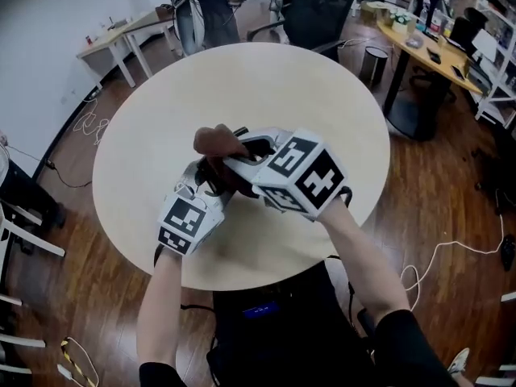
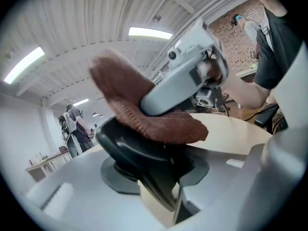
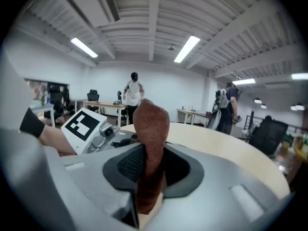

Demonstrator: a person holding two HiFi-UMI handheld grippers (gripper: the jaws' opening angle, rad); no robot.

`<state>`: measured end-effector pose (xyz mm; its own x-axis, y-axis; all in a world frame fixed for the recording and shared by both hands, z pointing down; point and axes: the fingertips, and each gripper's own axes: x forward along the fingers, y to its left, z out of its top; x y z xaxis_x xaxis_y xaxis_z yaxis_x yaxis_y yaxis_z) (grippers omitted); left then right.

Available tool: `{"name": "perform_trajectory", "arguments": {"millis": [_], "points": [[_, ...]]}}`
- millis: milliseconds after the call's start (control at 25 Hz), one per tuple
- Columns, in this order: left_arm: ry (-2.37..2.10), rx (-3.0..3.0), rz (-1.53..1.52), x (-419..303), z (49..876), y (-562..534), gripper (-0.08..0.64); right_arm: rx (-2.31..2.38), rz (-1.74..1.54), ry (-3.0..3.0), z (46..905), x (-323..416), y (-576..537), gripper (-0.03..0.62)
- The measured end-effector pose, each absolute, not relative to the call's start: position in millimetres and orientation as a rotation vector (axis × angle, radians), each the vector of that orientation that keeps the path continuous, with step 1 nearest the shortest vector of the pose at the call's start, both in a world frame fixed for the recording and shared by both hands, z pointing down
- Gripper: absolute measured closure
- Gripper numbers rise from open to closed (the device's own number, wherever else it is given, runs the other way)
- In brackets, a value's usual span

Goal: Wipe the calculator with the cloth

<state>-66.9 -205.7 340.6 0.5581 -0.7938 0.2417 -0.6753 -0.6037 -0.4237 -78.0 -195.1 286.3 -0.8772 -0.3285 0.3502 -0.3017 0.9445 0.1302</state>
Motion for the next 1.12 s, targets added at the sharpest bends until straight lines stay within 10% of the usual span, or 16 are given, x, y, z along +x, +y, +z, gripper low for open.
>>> {"name": "perform_trajectory", "arguments": {"millis": [1120], "points": [[0.936, -1.899, -1.579, -51, 417, -235, 0.368, 0.645, 0.064, -2.440, 387, 7, -249, 0.503]]}}
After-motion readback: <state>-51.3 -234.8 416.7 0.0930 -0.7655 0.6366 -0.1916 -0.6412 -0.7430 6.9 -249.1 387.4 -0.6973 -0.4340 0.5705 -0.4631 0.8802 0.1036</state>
